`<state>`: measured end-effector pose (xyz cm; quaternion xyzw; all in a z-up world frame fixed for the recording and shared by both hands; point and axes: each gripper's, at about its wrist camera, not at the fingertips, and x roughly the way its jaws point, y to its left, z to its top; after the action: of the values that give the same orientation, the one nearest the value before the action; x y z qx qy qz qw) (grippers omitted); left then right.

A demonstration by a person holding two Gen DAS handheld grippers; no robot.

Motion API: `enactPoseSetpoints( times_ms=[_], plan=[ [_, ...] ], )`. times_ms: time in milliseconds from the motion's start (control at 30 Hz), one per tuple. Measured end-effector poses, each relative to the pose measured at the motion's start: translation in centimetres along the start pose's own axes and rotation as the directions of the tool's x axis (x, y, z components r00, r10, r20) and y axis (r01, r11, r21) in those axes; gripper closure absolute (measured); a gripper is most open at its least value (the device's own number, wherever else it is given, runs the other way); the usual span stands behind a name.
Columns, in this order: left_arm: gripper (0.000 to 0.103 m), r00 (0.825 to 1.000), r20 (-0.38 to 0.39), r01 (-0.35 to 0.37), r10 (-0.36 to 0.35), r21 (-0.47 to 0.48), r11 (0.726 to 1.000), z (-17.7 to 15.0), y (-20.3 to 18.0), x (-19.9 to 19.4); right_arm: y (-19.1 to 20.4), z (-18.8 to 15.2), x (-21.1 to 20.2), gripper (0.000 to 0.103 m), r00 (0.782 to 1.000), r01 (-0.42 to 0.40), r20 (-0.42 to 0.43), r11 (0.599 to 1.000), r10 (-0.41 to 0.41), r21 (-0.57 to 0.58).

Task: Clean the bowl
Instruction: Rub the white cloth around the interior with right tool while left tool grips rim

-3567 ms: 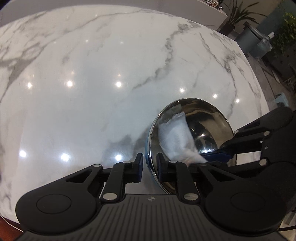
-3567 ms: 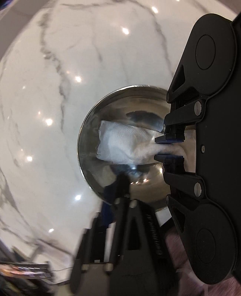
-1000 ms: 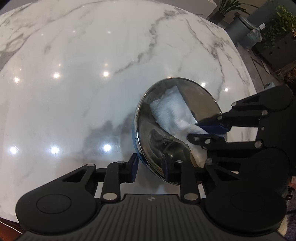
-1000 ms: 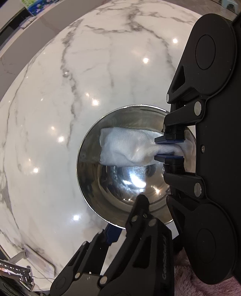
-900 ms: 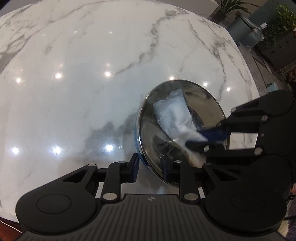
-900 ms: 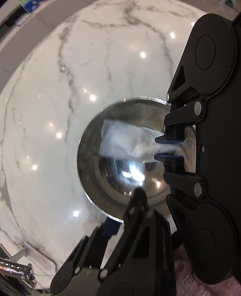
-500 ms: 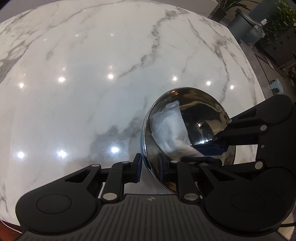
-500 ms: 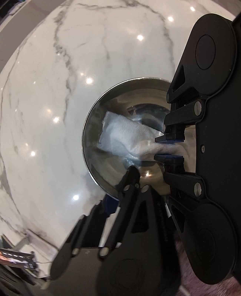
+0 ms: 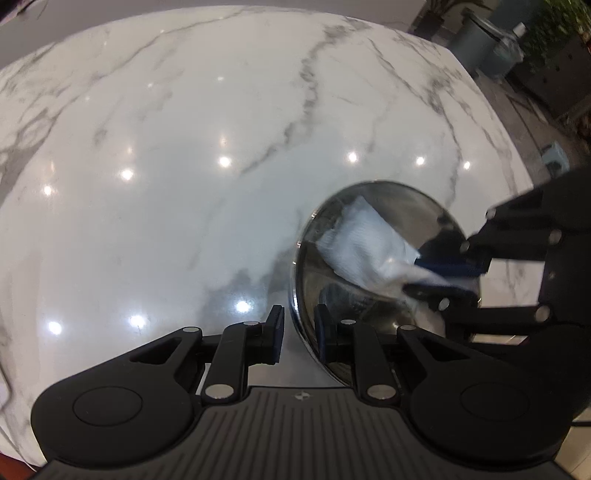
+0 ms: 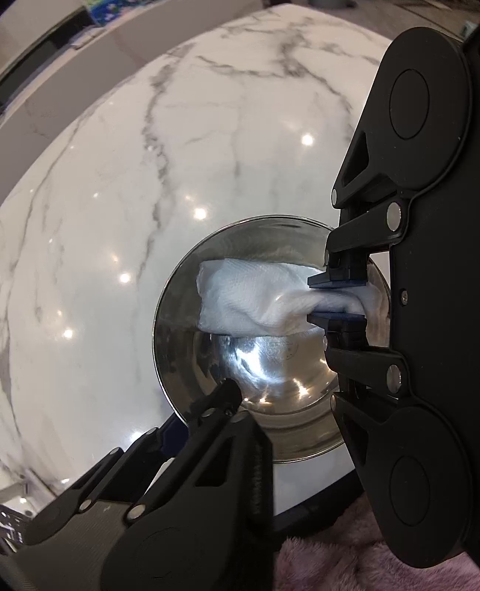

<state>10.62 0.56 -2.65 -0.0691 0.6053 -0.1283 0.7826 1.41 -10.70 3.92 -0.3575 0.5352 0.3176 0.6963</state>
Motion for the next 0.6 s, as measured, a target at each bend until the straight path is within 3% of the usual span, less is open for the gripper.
enactPoseSetpoints(
  times_ms=[200,333,600],
  plan=[
    [0.076,0.999,-0.023,0.037,-0.039,-0.070,0.997,-0.6,0.3,0.1,-1.0,0.0,0.3,0.094,1.000,-0.023,0.005,0.999,0.023,0.039],
    [0.076,0.998,-0.029,0.052,-0.054,-0.049,0.997,-1.2,-0.3,0.2,-5.1,1.3,4.5,0.094,1.000,-0.029,0.011,0.999,0.029,0.016],
    [0.079,0.999,-0.003,0.039,-0.039,-0.012,0.999,-1.1,-0.8,-0.1,-6.1,1.7,5.3,0.092,1.000,-0.025,0.005,0.999,0.025,0.033]
  ],
)
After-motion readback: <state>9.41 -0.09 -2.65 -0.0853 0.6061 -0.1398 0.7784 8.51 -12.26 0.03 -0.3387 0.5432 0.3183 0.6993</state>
